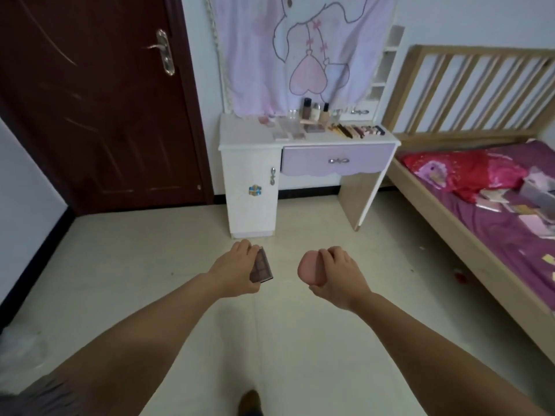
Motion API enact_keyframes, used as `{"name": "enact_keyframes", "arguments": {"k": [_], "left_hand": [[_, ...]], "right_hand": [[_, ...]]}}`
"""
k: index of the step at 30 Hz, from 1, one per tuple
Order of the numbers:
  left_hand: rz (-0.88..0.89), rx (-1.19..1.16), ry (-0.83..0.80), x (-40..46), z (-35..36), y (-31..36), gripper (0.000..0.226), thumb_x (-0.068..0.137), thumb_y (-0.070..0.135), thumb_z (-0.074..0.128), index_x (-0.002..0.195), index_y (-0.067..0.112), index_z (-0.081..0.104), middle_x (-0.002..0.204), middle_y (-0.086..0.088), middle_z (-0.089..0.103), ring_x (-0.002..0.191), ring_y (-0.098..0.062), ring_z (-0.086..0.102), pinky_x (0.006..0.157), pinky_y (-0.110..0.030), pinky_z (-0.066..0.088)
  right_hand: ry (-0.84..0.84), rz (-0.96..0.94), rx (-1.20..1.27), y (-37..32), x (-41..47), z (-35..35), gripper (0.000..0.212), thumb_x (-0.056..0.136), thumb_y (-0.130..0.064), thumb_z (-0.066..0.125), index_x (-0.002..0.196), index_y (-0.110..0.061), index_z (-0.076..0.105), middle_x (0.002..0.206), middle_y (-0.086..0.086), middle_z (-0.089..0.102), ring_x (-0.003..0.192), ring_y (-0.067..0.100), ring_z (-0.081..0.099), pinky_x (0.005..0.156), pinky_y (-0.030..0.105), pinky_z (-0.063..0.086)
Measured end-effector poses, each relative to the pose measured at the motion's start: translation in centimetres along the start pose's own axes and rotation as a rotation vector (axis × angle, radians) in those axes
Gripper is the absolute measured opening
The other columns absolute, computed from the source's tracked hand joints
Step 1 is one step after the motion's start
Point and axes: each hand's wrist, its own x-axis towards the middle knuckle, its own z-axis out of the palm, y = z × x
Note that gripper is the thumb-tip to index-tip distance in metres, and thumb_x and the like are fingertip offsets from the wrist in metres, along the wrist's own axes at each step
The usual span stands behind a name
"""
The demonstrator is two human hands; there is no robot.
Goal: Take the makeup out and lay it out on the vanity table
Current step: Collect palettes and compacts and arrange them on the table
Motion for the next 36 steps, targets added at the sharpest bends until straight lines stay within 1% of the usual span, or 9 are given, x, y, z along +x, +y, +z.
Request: {"name": "enact_keyframes", "arguments": {"k": [6,10,15,19,22,24,27,31,36], "left_hand": [[0.012,0.007,0.016,14.6,-4.9,-7.7,0.073,0.075,0.039,0.063,0.137,0.012,0.034,0.125,-0.007,0.039,0.118,-0.023,0.039,0.091,-0.032,0.042],[0.015,-0.01,0.0,23.1,-5.9,-10.9,0.073,0.076,0.04,0.062,0.136,0.013,0.033,0.124,-0.006,0.038,0.116,-0.022,0.04,0.087,-0.032,0.044],[-0.014,-0.003,0.028,34.5,-6.3,-14.9,0.072,0.076,0.04,0.063,0.136,0.012,0.035,0.125,-0.007,0.038,0.119,-0.023,0.039,0.09,-0.032,0.042],[-0.074,-0.024,0.01,43.3,-7.7,-17.9,0.076,0.076,0.038,0.064,0.139,0.009,0.031,0.128,-0.009,0.038,0.121,-0.024,0.037,0.093,-0.032,0.041],[-0.109,-0.056,0.04,49.0,-9.3,-20.2,0.079,0.076,0.038,0.066,0.14,0.009,0.03,0.128,-0.009,0.037,0.122,-0.024,0.036,0.091,-0.033,0.043],[-0.126,-0.08,0.014,52.0,-9.6,-22.0,0.082,0.075,0.04,0.066,0.141,0.009,0.029,0.128,-0.008,0.036,0.122,-0.024,0.036,0.092,-0.034,0.044],[-0.154,-0.097,-0.047,56.6,-9.6,-25.1,0.085,0.074,0.045,0.066,0.141,0.009,0.028,0.129,-0.008,0.035,0.123,-0.023,0.035,0.096,-0.034,0.042],[-0.139,-0.066,-0.096,63.6,-9.5,-29.2,0.081,0.076,0.04,0.065,0.141,0.011,0.026,0.129,-0.007,0.033,0.122,-0.023,0.034,0.094,-0.035,0.044],[-0.067,-0.092,-0.218,73.2,-9.9,-35.1,0.086,0.078,0.041,0.064,0.145,0.011,0.02,0.133,-0.007,0.031,0.124,-0.024,0.032,0.096,-0.036,0.043]], "right_hand": [[-0.029,0.052,0.036,1.5,14.8,-1.9,0.079,0.074,-0.051,0.067,0.137,-0.015,0.034,0.135,0.005,0.038,0.121,0.023,0.041,0.105,0.031,0.034],[-0.039,0.06,0.036,3.7,24.1,-3.1,0.08,0.074,-0.052,0.066,0.138,-0.016,0.033,0.135,0.004,0.038,0.121,0.022,0.041,0.106,0.032,0.034],[-0.022,0.006,0.003,7.0,37.3,-3.8,0.079,0.073,-0.051,0.067,0.136,-0.013,0.036,0.132,0.007,0.039,0.12,0.025,0.042,0.104,0.032,0.034],[-0.063,-0.051,0.0,8.9,48.1,-4.7,0.079,0.073,-0.05,0.067,0.136,-0.012,0.037,0.132,0.008,0.04,0.118,0.026,0.044,0.101,0.032,0.035],[-0.079,-0.091,0.001,9.8,55.9,-6.0,0.077,0.074,-0.048,0.068,0.135,-0.011,0.037,0.131,0.009,0.04,0.117,0.027,0.043,0.098,0.033,0.037],[-0.086,-0.117,0.003,9.9,60.4,-6.5,0.076,0.074,-0.047,0.069,0.134,-0.011,0.038,0.13,0.009,0.041,0.116,0.027,0.044,0.096,0.033,0.038],[-0.099,-0.136,0.015,9.6,66.8,-6.5,0.075,0.074,-0.047,0.068,0.133,-0.01,0.038,0.13,0.01,0.041,0.117,0.029,0.044,0.097,0.034,0.038],[-0.129,-0.085,0.05,9.5,74.8,-5.8,0.078,0.073,-0.048,0.07,0.134,-0.011,0.038,0.131,0.01,0.039,0.118,0.03,0.044,0.097,0.035,0.038],[-0.271,0.005,0.133,8.8,85.8,-4.5,0.078,0.076,-0.047,0.069,0.137,-0.013,0.034,0.135,0.008,0.033,0.122,0.027,0.04,0.101,0.037,0.04]]}}
